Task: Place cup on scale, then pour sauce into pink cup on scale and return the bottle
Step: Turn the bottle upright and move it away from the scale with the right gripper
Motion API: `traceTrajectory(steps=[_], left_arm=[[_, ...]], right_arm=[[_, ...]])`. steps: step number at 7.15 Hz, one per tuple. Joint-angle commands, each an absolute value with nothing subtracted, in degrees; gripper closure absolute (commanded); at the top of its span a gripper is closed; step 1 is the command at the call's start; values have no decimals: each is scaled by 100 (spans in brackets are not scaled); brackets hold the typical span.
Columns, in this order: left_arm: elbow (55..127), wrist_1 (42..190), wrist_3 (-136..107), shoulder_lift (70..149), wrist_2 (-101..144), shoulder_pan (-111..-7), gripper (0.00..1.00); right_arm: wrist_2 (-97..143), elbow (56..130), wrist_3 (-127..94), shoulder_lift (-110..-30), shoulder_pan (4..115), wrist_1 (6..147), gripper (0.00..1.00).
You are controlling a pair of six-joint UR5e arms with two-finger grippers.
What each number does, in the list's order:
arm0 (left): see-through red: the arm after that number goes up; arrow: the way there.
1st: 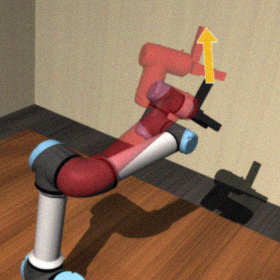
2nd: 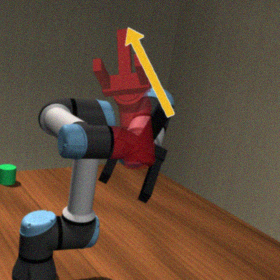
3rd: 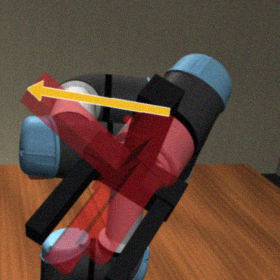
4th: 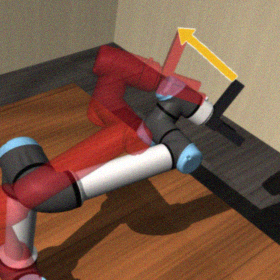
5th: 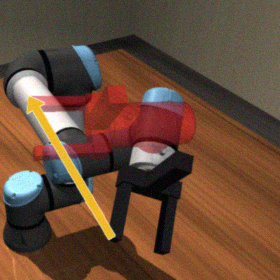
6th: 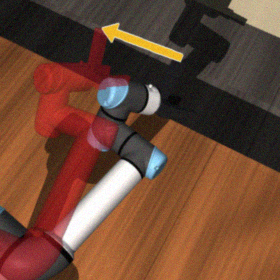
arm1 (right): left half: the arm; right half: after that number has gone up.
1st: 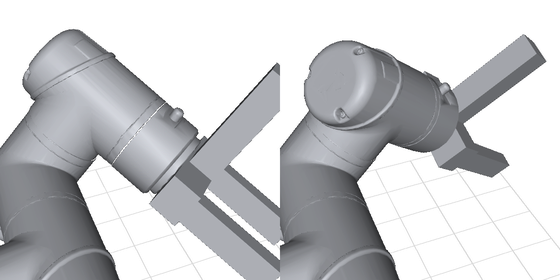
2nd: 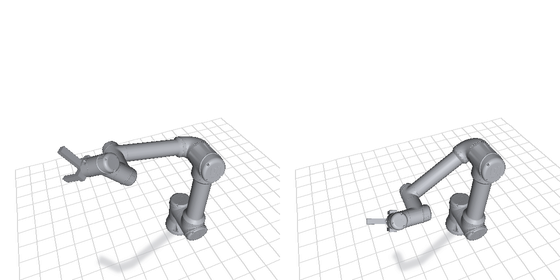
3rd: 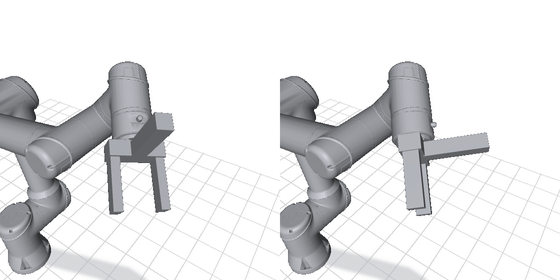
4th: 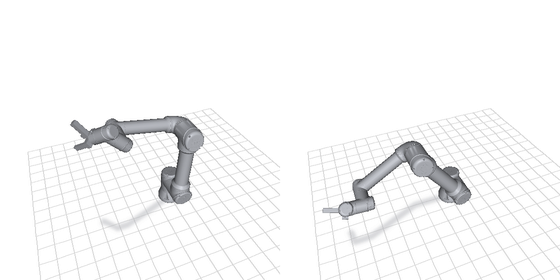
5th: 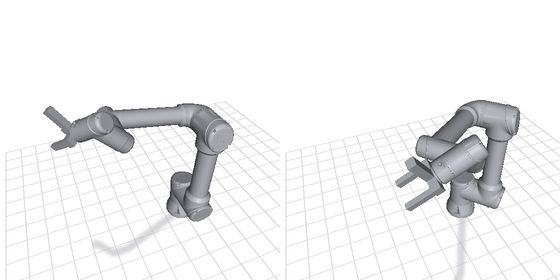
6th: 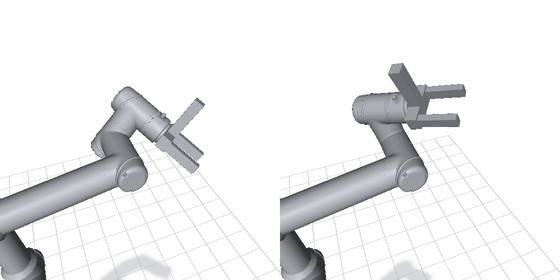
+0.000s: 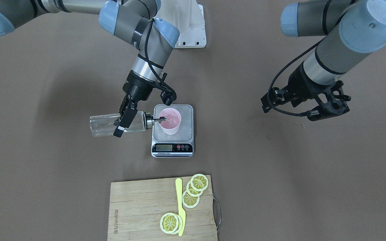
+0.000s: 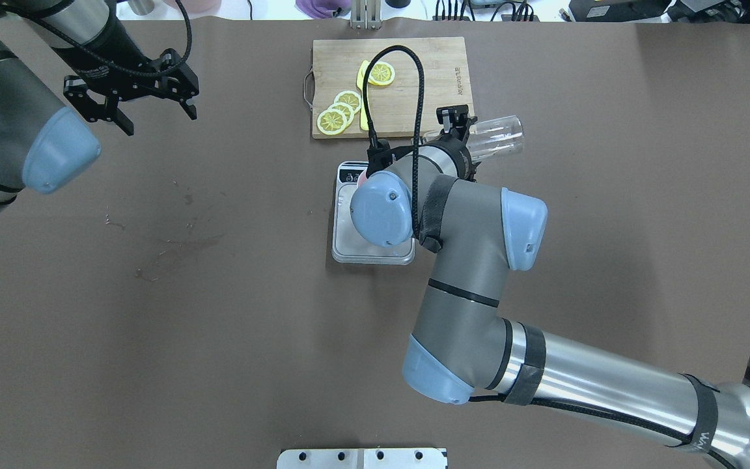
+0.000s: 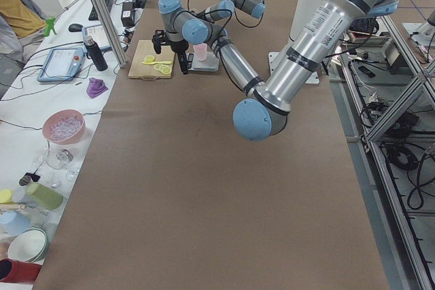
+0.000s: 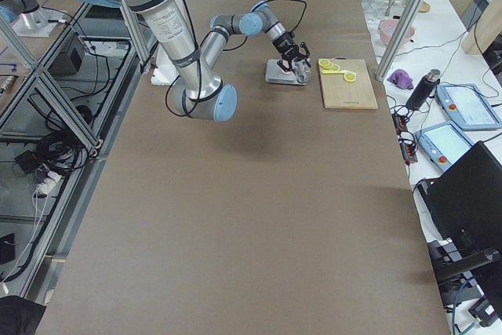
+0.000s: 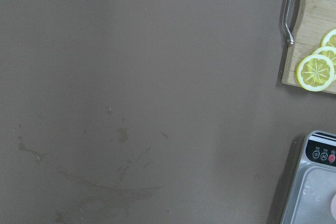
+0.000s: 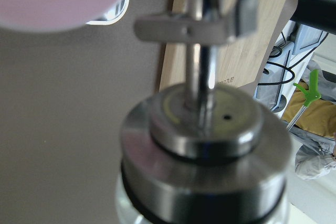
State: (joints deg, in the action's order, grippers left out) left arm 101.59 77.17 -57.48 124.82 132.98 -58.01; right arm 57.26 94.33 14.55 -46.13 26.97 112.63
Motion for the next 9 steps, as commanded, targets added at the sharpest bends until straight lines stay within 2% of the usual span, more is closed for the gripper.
traceTrajectory(steps=[1, 2, 4, 6, 9], left_arm=[[10160, 7717, -5748, 12489, 13298, -5801, 2], [10160, 7717, -5748, 12489, 13298, -5801, 2], [10160, 7717, -5748, 12489, 13298, -5810, 2], [10160, 7717, -5748, 12489, 13289, -5810, 2], [10178, 7708, -5757, 12489, 13289, -5818, 2]], right_arm=[[6308, 9981, 1012, -5077, 2882, 10611, 100], [6563, 10306, 584, -5489, 3005, 10121, 100], [7362, 10485, 46, -6106, 3391, 8873, 100], [7925, 10599, -61, -6633, 3768, 8099, 100], [9470, 10547, -255, -8038, 4848, 5842, 100]])
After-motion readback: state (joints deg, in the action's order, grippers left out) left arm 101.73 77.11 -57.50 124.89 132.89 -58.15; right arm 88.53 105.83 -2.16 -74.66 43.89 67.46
